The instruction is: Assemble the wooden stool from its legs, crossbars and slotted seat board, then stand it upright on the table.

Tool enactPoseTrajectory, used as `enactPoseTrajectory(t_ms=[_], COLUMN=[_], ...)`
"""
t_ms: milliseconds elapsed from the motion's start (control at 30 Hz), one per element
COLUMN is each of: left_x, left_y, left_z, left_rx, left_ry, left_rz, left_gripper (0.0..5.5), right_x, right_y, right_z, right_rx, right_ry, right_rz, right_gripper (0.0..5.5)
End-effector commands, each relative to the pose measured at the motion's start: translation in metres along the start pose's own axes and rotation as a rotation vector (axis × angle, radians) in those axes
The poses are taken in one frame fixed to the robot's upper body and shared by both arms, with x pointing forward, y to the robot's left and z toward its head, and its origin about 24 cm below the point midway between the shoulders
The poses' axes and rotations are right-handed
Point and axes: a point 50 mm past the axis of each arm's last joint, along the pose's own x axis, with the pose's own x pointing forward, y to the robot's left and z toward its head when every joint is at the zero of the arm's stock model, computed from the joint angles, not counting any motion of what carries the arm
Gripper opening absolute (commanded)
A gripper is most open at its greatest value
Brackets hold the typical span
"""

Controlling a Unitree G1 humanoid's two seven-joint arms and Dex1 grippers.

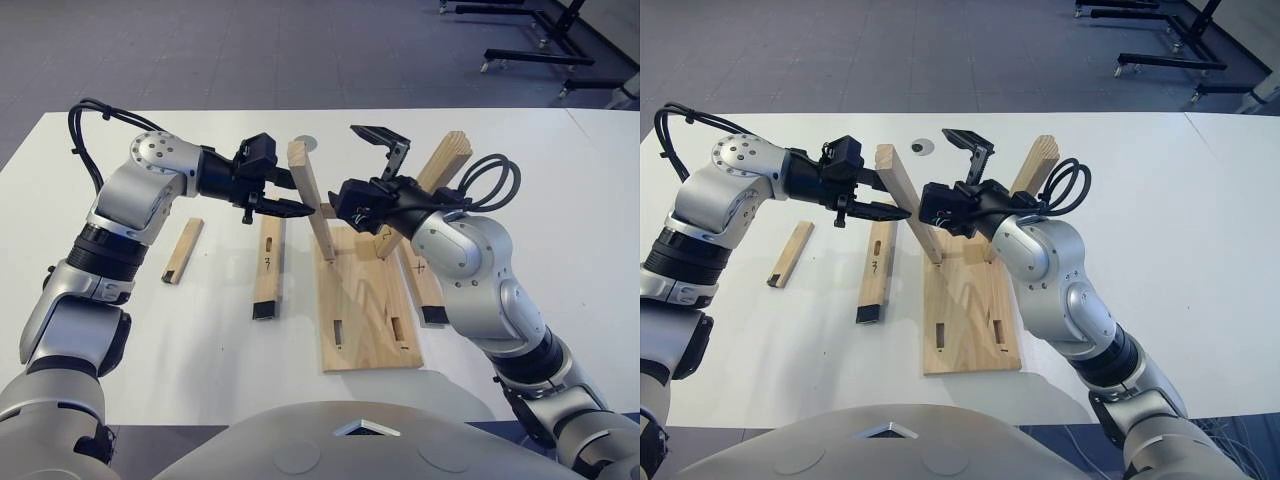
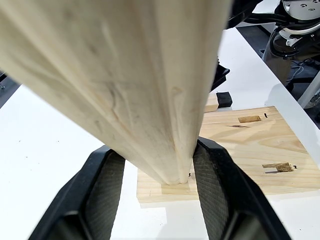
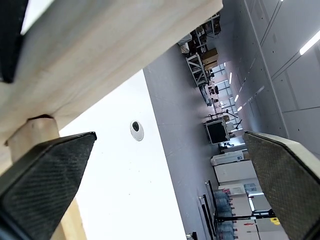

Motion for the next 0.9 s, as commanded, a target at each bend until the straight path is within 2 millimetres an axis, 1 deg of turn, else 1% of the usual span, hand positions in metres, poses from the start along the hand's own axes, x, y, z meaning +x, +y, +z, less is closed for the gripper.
enactPoseTrajectory(t_ms=[33, 100, 167, 233, 367, 467, 533, 633, 667, 700, 733, 767, 800, 833, 867, 900], left_x=[0.000, -0.004, -0.010, -0.015, -0.024, -0.032, -0.034, -0.033, -0.033, -0.033, -0.032, -0.032, -0.032, -0.031, -0.031, -0.031], left_y=[-0.002, -0.003, -0.007, -0.010, -0.017, -0.019, -0.020, -0.020, -0.020, -0.020, -0.021, -0.021, -0.020, -0.019, -0.017, -0.016], left_z=[-0.037, -0.041, -0.047, -0.055, -0.070, -0.082, -0.084, -0.080, -0.080, -0.079, -0.078, -0.078, -0.074, -0.070, -0.064, -0.060], left_rx=[0.006, 0.017, 0.036, 0.059, 0.119, 0.120, 0.113, 0.110, 0.106, 0.104, 0.104, 0.104, 0.113, 0.121, 0.129, 0.141], left_ry=[0.235, 0.232, 0.248, 0.272, 0.275, 0.301, 0.312, 0.303, 0.301, 0.300, 0.300, 0.306, 0.307, 0.305, 0.298, 0.295], left_rz=[0.072, 0.058, 0.043, 0.022, -0.003, -0.019, -0.043, -0.075, -0.084, -0.093, -0.099, -0.106, -0.114, -0.118, -0.118, -0.113], left_gripper=[2.02, 2.02, 2.02, 2.02, 2.02, 2.02, 2.02, 2.02, 2.02, 2.02, 2.02, 2.02, 2.02, 2.02, 2.02, 2.02], right_x=[0.007, 0.007, 0.005, 0.004, 0.001, -0.001, -0.004, -0.007, -0.004, 0.000, 0.004, 0.006, 0.003, -0.001, -0.004, -0.005], right_y=[-0.014, -0.033, -0.039, -0.037, -0.025, -0.014, -0.012, -0.011, -0.005, 0.007, 0.023, 0.051, 0.075, 0.090, 0.094, 0.093], right_z=[-0.003, 0.001, 0.004, 0.007, 0.012, 0.016, 0.019, 0.024, 0.026, 0.026, 0.025, 0.020, 0.017, 0.016, 0.017, 0.018], right_rx=[0.095, 0.110, 0.113, 0.111, 0.153, 0.179, 0.200, 0.221, 0.185, 0.148, 0.108, 0.071, 0.068, 0.076, 0.083, 0.085], right_ry=[-0.007, -0.024, -0.027, -0.017, 0.017, 0.051, 0.067, 0.072, 0.076, 0.090, 0.112, 0.147, 0.173, 0.191, 0.193, 0.195], right_rz=[-0.074, -0.210, -0.286, -0.322, -0.379, -0.407, -0.441, -0.502, -0.474, -0.406, -0.300, -0.131, 0.015, 0.110, 0.145, 0.154], right_gripper=[5.40, 5.40, 5.40, 5.40, 5.40, 5.40, 5.40, 5.40, 5.40, 5.40, 5.40, 5.40, 5.40, 5.40, 5.40, 5.40])
